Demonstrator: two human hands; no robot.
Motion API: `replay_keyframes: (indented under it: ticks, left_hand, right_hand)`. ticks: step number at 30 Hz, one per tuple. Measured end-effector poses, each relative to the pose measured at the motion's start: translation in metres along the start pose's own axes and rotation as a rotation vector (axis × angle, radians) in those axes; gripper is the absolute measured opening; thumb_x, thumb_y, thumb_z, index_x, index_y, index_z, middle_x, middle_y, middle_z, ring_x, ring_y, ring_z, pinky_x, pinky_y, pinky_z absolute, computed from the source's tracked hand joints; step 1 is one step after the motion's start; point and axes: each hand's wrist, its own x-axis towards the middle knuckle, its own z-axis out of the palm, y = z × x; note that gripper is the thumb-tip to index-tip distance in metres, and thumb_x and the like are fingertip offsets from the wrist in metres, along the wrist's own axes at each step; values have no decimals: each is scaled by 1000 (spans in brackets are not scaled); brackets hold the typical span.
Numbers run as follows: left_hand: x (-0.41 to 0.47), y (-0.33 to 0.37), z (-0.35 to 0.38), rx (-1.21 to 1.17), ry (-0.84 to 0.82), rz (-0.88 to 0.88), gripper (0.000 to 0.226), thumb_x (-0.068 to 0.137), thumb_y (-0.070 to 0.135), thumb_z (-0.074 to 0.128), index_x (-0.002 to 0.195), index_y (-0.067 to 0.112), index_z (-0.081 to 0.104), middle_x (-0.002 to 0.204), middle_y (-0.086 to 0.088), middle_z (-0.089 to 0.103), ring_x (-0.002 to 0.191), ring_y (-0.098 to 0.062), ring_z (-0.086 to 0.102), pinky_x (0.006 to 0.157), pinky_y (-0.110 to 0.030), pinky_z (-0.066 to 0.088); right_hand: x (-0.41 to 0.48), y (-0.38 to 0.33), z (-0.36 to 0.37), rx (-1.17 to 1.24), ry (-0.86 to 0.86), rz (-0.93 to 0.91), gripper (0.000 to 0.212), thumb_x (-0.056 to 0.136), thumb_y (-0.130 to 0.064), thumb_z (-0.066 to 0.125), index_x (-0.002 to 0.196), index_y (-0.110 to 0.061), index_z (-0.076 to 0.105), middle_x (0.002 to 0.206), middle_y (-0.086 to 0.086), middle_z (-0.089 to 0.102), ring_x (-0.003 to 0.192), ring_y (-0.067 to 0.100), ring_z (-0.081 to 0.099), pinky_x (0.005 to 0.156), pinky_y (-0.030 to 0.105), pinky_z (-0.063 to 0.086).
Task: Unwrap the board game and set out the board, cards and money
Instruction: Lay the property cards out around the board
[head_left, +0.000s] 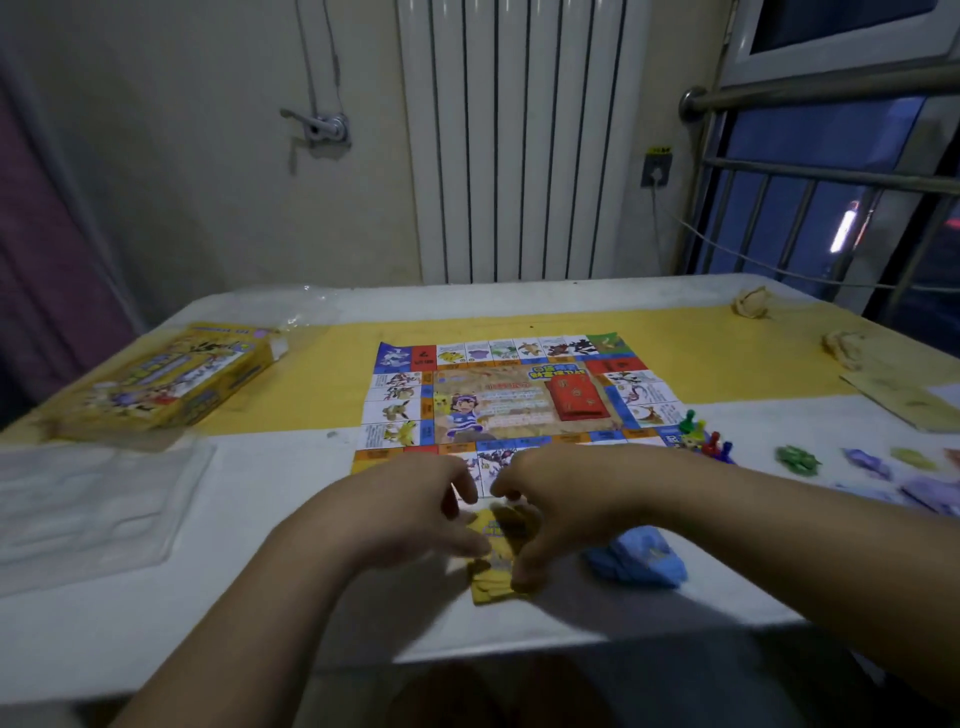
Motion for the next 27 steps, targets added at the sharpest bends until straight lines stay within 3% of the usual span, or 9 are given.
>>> replay_keyframes:
  ticks: [4,10,16,20,24,27]
  left_hand:
    - [-13,-4,21,-20,-8,-52,63,73,52,73,124,31,44,109,11,55,94,-8,55,82,-26,48]
    - [-21,-11,42,-135,105,-82,83,71,53,73,139,35,31,142,8,42,121,-14,50,99,-38,45]
    - [-26,-12,48,-154,166,-78,68,70,58,70,129,38,40,131,13,45,112,-12,52,94,-37,47]
    - [-28,-13,51,-81,221,-50,53,75,59,64,119,38,46,123,11,44,105,-11,50,88,-34,47]
    - [-29,-13,57,-27,249,-13,46,81,57,60,118,35,44,119,9,42,97,-9,45,78,-29,43]
    - [-28,-11,60,-220,378,47,61,84,46,60,137,42,30,132,10,43,114,-11,47,91,-38,47]
  right_hand:
    - [10,-12,3,-38,-45,25,61,75,-45,75,122,-13,55,118,5,58,102,22,56,88,36,49]
    - [17,-21,-4,-71,-138,59,57,72,-45,77,116,-11,60,111,6,64,95,22,58,75,30,45]
    - [23,-28,-8,-129,-216,77,54,74,-43,76,115,-11,62,109,5,65,92,20,58,76,28,45]
    - [16,-30,-5,-40,-135,43,49,80,-30,73,120,-11,52,113,6,57,91,19,51,72,25,42]
    - [-3,-19,-4,135,-10,-17,16,90,-22,61,91,-24,46,88,-6,50,77,11,49,66,21,41]
    - [-14,-16,-4,347,132,-35,7,93,-18,56,91,-23,52,87,-5,58,74,10,56,68,22,47]
